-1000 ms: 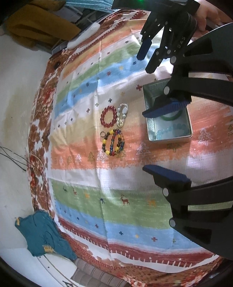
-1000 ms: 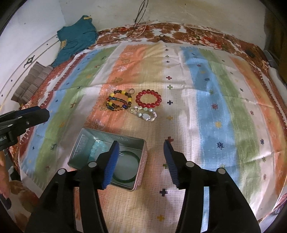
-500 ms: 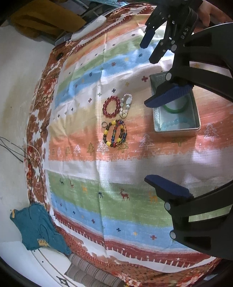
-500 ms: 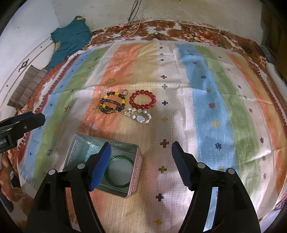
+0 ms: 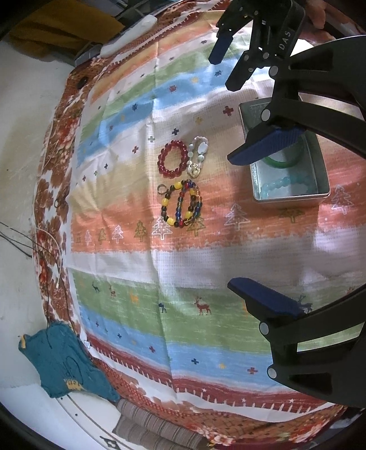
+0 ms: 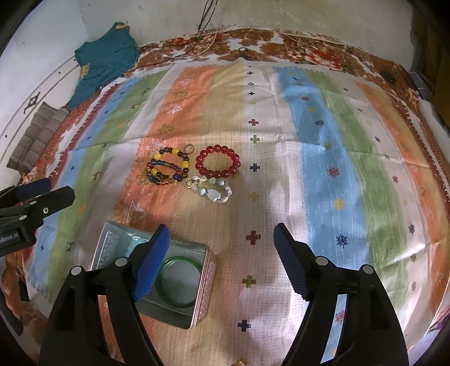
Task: Organize jewelry
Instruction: 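Move both open tools back toward the remaining bracelets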
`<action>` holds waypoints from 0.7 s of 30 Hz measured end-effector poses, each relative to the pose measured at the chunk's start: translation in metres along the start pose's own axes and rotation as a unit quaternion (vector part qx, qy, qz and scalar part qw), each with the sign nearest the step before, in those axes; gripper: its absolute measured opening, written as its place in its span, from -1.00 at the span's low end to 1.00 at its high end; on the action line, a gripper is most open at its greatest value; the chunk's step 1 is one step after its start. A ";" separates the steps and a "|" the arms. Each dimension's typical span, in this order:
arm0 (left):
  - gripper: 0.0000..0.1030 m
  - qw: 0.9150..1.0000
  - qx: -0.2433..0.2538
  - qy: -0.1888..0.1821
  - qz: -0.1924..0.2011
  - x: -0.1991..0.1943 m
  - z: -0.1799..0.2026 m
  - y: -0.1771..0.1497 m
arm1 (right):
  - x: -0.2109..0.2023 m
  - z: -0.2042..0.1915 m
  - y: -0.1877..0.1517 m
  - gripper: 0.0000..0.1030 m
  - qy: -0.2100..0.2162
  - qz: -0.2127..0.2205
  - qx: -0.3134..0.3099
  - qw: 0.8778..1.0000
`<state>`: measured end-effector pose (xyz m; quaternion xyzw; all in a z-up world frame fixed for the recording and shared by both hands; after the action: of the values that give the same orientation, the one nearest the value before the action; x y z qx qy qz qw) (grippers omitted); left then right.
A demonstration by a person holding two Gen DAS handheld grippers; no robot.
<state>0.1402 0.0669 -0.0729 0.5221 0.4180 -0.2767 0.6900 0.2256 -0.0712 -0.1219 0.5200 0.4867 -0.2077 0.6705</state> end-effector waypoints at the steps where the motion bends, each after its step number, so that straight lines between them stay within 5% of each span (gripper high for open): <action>1: 0.58 1.000 0.000 0.001 0.000 0.001 0.000 0.001 | 0.002 0.000 0.001 0.48 -0.003 -0.001 -0.002 1.000; 21: 0.58 1.000 0.006 0.017 -0.017 0.035 -0.002 0.020 | 0.028 0.003 0.019 0.48 -0.012 -0.018 -0.009 1.000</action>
<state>0.1735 0.0772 -0.0938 0.5234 0.4368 -0.2823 0.6750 0.2539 -0.0601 -0.1371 0.5030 0.4898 -0.2211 0.6769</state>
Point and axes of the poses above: each gripper's, at about its wrist camera, not at the fingertips, and x roughly the way its jaws point, z to its right, y to its top, the point moved 3 cm from there along x, roughly the way its jaws point, and after that the axes turned 3 degrees about -y, right-handed, at the moved point
